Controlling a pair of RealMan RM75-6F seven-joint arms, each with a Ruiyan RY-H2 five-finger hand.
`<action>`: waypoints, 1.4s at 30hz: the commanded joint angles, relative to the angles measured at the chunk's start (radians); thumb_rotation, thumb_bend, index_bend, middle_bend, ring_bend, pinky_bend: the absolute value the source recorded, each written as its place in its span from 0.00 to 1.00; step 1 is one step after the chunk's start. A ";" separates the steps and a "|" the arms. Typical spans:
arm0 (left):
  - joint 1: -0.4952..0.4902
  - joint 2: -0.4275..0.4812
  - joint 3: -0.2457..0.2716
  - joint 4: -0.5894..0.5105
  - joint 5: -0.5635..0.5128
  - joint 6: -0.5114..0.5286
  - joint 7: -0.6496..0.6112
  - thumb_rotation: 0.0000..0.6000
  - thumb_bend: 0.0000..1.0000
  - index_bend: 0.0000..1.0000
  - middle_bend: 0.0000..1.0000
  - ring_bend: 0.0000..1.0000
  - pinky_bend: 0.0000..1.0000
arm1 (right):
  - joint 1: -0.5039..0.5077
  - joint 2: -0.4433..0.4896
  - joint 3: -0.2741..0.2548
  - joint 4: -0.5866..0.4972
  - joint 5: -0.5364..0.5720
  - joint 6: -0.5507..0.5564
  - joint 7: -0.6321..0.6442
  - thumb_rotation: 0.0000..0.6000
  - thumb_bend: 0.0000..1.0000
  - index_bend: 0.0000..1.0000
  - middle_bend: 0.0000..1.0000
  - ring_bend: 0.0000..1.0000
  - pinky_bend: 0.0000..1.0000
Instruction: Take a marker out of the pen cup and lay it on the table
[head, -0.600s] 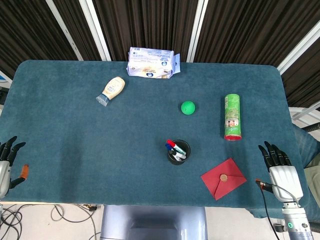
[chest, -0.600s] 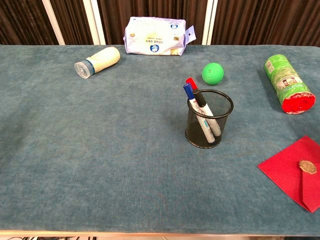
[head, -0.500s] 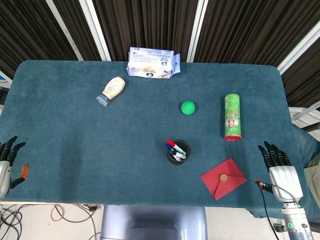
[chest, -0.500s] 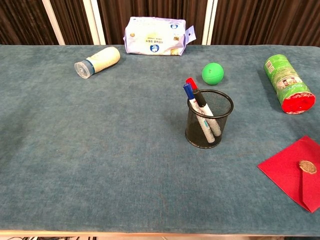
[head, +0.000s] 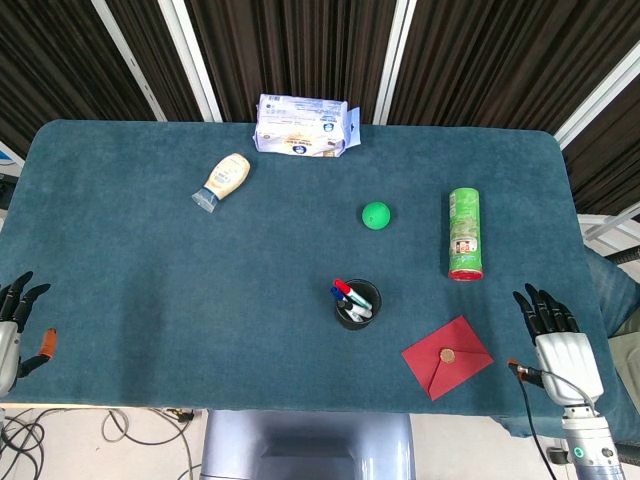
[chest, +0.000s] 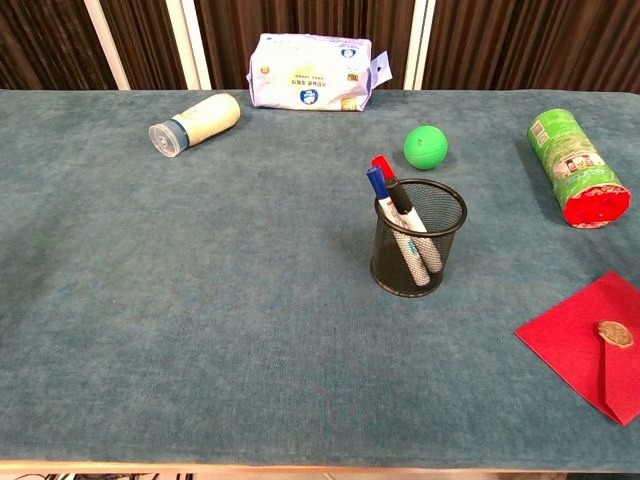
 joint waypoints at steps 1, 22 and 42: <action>0.001 0.000 0.001 0.001 0.000 0.000 -0.001 1.00 0.42 0.16 0.04 0.07 0.04 | -0.001 0.001 0.000 -0.002 -0.002 0.002 0.001 1.00 0.19 0.05 0.00 0.08 0.16; -0.005 -0.009 -0.004 0.002 -0.022 -0.016 0.020 1.00 0.42 0.16 0.04 0.07 0.04 | 0.187 0.185 0.061 -0.151 0.061 -0.315 0.316 1.00 0.16 0.10 0.00 0.08 0.16; -0.008 -0.006 -0.007 -0.002 -0.046 -0.033 0.027 1.00 0.42 0.16 0.04 0.07 0.04 | 0.511 0.122 0.201 -0.265 0.334 -0.684 0.328 1.00 0.42 0.33 0.02 0.08 0.16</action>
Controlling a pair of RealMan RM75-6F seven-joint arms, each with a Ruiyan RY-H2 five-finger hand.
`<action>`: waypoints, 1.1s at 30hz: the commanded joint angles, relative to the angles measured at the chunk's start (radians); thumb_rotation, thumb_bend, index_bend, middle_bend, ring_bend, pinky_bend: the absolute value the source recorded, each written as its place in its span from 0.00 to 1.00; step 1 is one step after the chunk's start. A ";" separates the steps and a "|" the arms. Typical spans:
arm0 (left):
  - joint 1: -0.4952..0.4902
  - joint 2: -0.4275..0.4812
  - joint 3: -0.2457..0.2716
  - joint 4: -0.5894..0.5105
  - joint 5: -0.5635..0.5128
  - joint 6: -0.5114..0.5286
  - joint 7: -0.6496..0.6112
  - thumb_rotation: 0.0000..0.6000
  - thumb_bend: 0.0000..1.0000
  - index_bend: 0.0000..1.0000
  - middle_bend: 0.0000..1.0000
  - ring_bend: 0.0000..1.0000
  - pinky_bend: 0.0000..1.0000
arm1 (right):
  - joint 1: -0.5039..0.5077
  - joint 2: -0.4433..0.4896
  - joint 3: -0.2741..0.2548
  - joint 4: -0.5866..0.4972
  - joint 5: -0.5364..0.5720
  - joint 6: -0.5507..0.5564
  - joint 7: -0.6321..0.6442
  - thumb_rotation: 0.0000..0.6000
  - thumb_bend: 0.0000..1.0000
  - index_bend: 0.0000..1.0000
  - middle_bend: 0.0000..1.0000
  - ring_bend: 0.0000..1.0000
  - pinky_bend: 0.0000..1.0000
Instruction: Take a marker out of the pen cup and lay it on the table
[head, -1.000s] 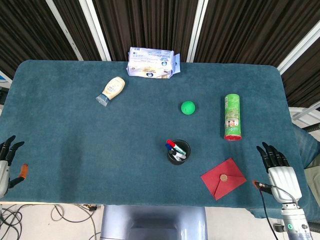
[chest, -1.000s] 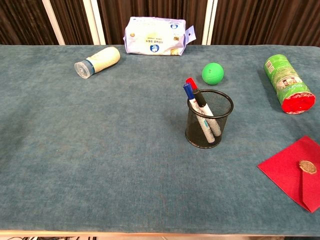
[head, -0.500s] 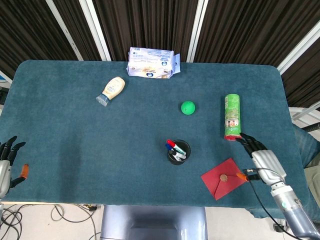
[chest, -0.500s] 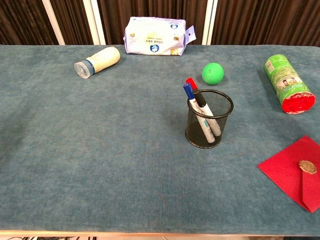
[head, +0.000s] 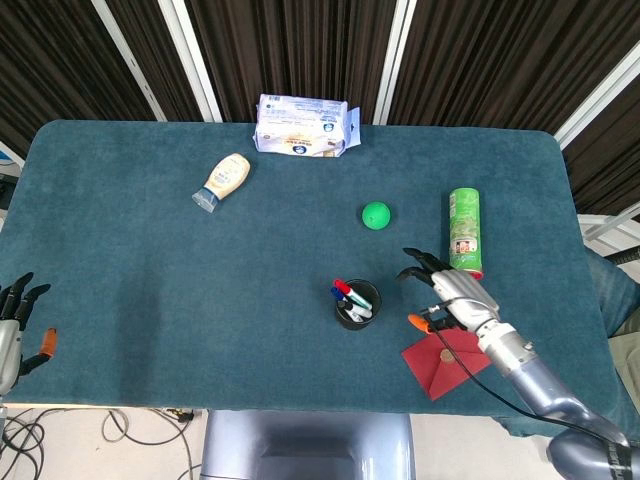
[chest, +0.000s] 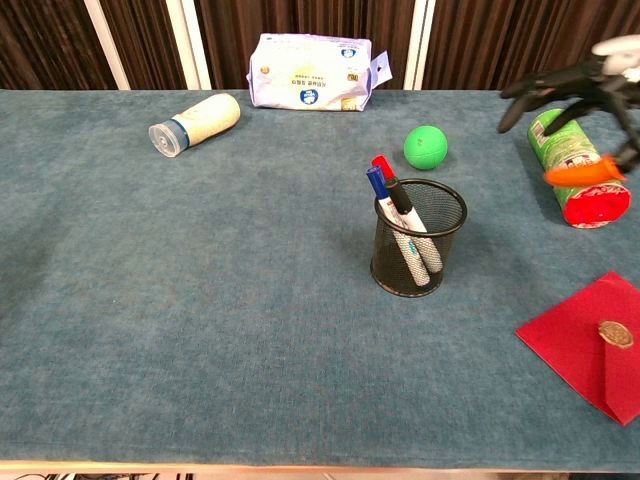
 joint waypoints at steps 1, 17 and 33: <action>0.000 0.000 -0.001 -0.001 -0.001 0.000 0.000 1.00 0.42 0.16 0.04 0.07 0.04 | 0.037 -0.046 0.024 -0.002 0.064 -0.011 -0.051 1.00 0.42 0.33 0.02 0.08 0.16; -0.003 0.000 -0.002 -0.001 -0.011 -0.009 -0.002 1.00 0.42 0.16 0.04 0.07 0.04 | 0.111 -0.148 0.017 -0.031 0.176 -0.003 -0.181 1.00 0.42 0.37 0.02 0.08 0.16; -0.005 0.002 -0.002 -0.003 -0.013 -0.012 -0.003 1.00 0.42 0.16 0.04 0.07 0.04 | 0.152 -0.223 0.012 -0.010 0.229 0.030 -0.256 1.00 0.42 0.42 0.02 0.08 0.16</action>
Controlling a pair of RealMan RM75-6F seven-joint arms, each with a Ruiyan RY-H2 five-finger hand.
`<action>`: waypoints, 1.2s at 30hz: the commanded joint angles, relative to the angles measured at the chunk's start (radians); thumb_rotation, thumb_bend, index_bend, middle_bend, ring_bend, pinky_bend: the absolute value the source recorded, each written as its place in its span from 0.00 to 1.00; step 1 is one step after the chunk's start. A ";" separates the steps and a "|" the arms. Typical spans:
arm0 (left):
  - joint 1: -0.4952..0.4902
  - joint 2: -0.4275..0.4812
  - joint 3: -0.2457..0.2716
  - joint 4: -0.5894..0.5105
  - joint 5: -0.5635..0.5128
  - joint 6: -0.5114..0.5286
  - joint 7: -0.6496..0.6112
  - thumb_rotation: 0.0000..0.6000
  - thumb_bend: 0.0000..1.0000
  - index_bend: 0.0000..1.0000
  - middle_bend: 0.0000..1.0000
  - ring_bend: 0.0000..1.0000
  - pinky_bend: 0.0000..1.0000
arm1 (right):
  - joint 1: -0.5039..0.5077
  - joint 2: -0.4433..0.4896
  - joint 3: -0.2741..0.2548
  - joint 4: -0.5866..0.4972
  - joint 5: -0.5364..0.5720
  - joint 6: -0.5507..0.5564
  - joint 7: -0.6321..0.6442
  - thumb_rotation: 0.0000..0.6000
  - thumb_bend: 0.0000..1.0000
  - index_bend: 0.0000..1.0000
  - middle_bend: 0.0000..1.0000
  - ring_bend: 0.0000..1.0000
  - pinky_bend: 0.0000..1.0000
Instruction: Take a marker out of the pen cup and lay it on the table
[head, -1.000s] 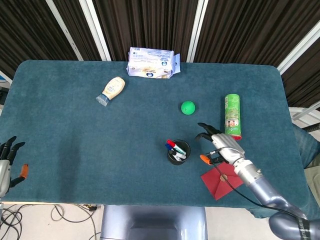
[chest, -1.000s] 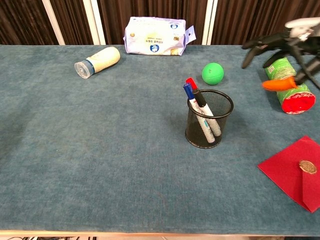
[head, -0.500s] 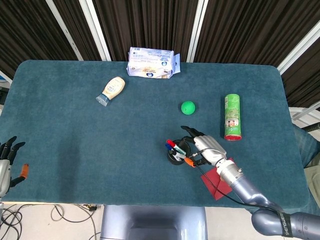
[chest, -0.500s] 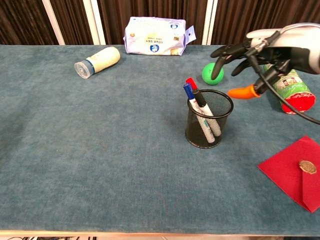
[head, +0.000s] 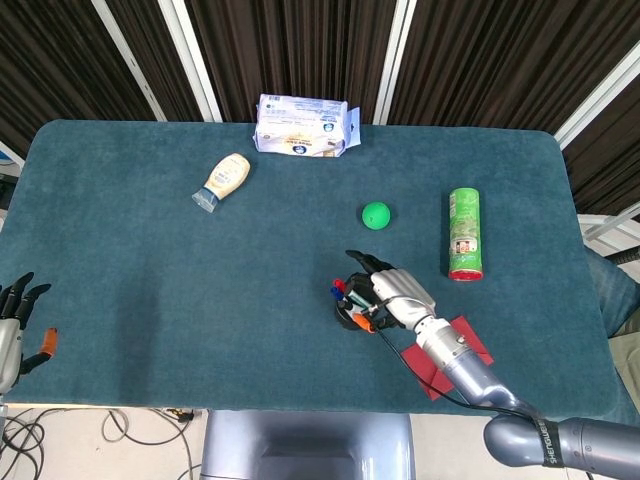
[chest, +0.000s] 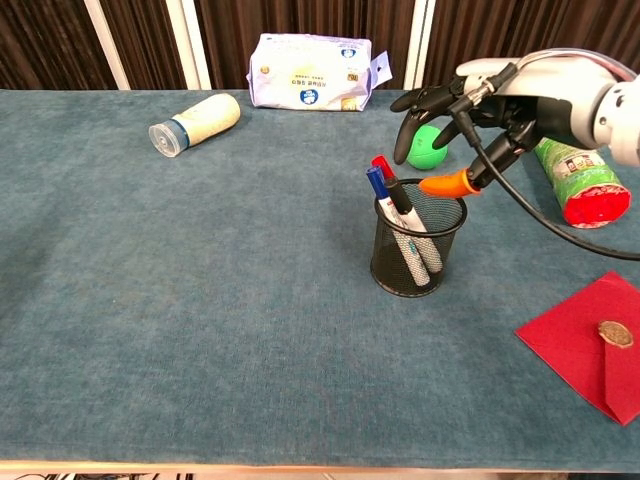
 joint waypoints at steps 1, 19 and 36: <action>0.000 0.000 0.000 0.000 0.000 0.000 0.000 1.00 0.42 0.16 0.04 0.07 0.04 | 0.004 -0.010 -0.008 0.006 0.008 0.003 -0.011 1.00 0.42 0.42 0.02 0.08 0.16; -0.001 0.000 -0.001 0.001 0.000 0.000 -0.002 1.00 0.42 0.16 0.04 0.07 0.04 | 0.025 -0.057 -0.016 0.046 0.043 -0.002 -0.014 1.00 0.42 0.43 0.02 0.08 0.16; -0.002 0.000 -0.002 0.003 -0.003 0.001 -0.004 1.00 0.42 0.16 0.04 0.07 0.04 | 0.043 -0.074 -0.013 0.061 0.070 -0.008 -0.020 1.00 0.42 0.48 0.02 0.08 0.16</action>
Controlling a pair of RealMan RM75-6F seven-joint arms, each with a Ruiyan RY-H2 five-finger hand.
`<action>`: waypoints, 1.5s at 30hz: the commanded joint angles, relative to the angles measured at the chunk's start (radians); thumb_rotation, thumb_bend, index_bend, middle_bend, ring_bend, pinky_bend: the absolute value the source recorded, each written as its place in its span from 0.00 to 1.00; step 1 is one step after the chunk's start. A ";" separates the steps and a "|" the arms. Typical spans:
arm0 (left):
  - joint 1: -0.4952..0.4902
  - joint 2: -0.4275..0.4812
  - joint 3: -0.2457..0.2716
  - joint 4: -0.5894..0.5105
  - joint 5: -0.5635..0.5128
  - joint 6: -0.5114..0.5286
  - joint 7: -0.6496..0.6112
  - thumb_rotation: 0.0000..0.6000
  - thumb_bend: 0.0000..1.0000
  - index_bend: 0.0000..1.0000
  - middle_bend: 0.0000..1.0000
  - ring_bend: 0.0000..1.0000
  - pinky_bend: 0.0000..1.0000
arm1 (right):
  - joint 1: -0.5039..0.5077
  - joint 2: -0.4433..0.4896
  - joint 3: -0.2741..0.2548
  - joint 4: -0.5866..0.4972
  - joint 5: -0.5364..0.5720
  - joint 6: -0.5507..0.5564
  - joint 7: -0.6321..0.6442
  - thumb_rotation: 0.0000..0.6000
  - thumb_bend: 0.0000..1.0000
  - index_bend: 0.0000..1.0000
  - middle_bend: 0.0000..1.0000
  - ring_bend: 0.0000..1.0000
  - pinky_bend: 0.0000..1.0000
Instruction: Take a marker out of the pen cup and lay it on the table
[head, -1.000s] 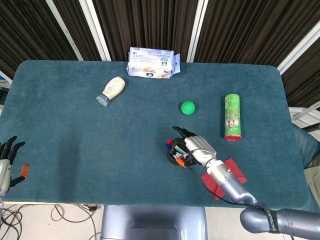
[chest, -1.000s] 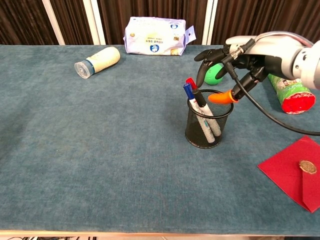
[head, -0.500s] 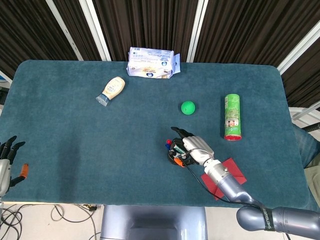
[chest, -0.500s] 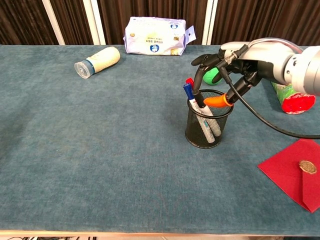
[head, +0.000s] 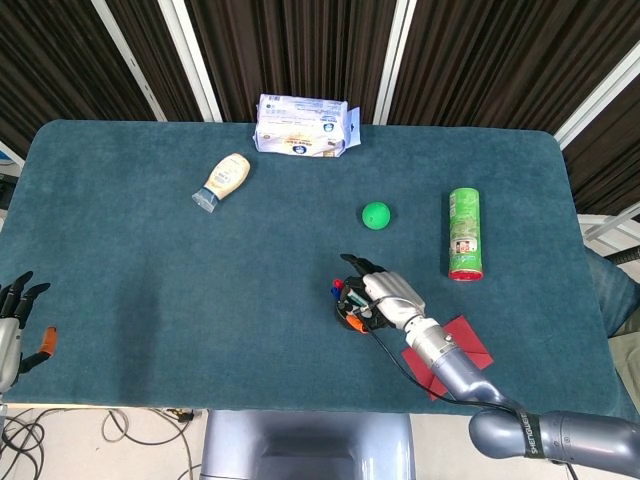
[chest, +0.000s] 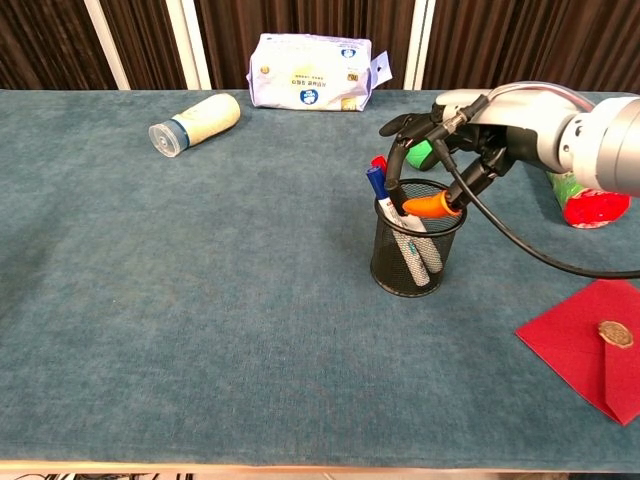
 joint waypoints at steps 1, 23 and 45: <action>-0.001 0.000 0.000 0.000 0.000 -0.001 0.001 1.00 0.42 0.16 0.04 0.07 0.04 | 0.003 -0.002 0.000 0.002 0.004 0.000 -0.003 1.00 0.42 0.48 0.02 0.08 0.16; -0.001 0.002 0.000 0.000 -0.002 -0.003 -0.004 1.00 0.42 0.16 0.04 0.07 0.04 | 0.007 0.043 0.026 -0.044 0.012 0.026 -0.002 1.00 0.47 0.58 0.02 0.08 0.16; 0.002 0.001 0.001 -0.009 -0.009 -0.002 -0.003 1.00 0.42 0.16 0.04 0.07 0.04 | -0.277 0.566 0.140 -0.078 -0.259 0.008 0.646 1.00 0.47 0.61 0.02 0.08 0.16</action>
